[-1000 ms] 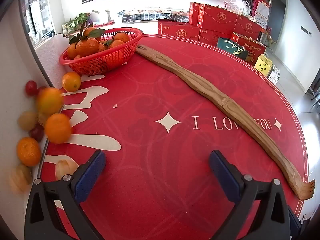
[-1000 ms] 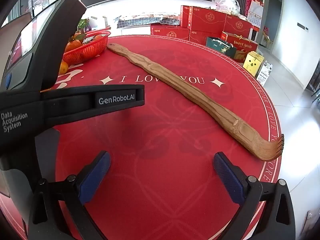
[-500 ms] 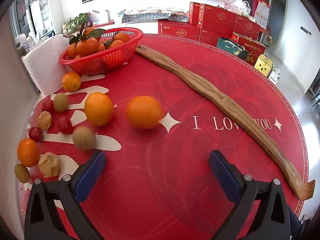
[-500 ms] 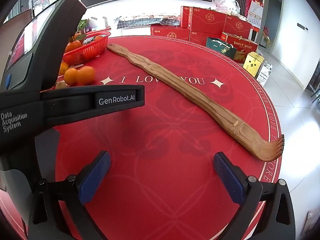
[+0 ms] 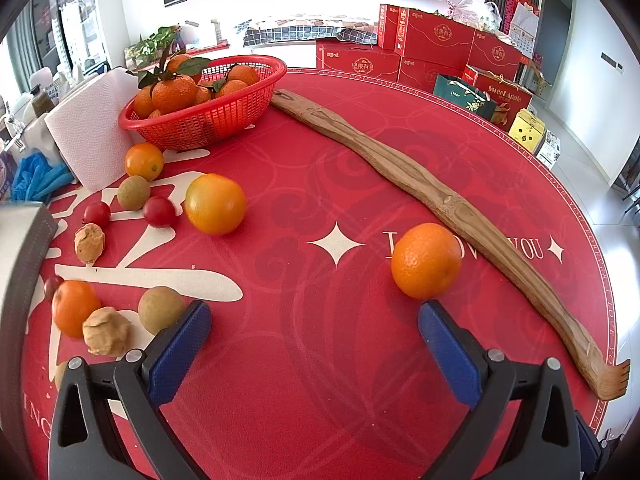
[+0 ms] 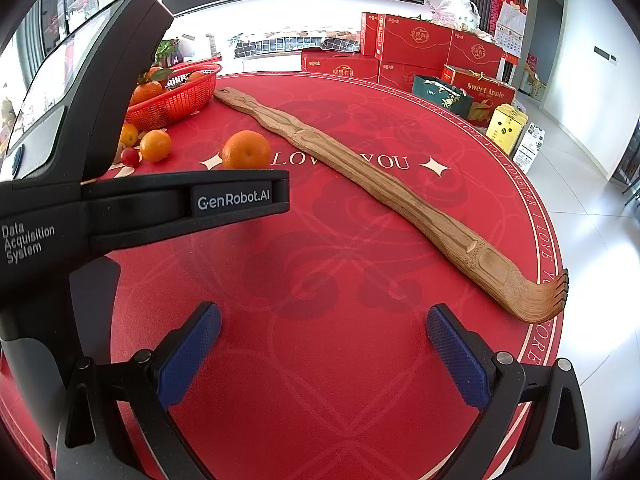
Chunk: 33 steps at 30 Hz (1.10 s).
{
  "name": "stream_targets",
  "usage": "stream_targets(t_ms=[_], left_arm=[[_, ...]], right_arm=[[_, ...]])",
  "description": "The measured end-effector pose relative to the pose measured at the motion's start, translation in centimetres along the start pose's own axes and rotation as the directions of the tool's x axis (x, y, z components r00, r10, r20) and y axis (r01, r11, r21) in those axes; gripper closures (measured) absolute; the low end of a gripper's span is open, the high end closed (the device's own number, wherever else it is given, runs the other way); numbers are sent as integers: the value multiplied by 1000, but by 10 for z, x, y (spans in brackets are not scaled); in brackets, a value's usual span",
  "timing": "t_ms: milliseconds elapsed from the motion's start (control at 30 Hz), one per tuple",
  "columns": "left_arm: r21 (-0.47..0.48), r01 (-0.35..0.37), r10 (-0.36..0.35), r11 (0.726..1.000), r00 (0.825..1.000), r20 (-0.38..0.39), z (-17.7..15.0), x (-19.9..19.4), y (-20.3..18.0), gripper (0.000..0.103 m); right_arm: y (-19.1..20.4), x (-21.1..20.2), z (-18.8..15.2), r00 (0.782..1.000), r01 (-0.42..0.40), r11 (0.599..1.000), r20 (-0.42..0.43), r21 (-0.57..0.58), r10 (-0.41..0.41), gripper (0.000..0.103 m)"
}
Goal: Organize fruits
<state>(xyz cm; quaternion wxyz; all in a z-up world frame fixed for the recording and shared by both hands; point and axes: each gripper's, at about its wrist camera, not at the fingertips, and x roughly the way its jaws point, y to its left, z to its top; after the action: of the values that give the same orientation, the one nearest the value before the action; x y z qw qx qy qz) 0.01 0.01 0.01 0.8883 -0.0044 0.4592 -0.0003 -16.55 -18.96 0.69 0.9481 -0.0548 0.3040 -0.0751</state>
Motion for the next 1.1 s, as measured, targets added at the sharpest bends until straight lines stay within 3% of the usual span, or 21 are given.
stream_targets(t_ms=[933,1100], left_arm=[[8,-2,2,1000,1000,0,1,0,0,0],[110,73,-58,991,989,-136,21,8,-5,0]], right_arm=[[0,-1,1,1000,1,1000,0,2,-1,0],[0,-1,1,1000,0,1000,1,1,0,0]])
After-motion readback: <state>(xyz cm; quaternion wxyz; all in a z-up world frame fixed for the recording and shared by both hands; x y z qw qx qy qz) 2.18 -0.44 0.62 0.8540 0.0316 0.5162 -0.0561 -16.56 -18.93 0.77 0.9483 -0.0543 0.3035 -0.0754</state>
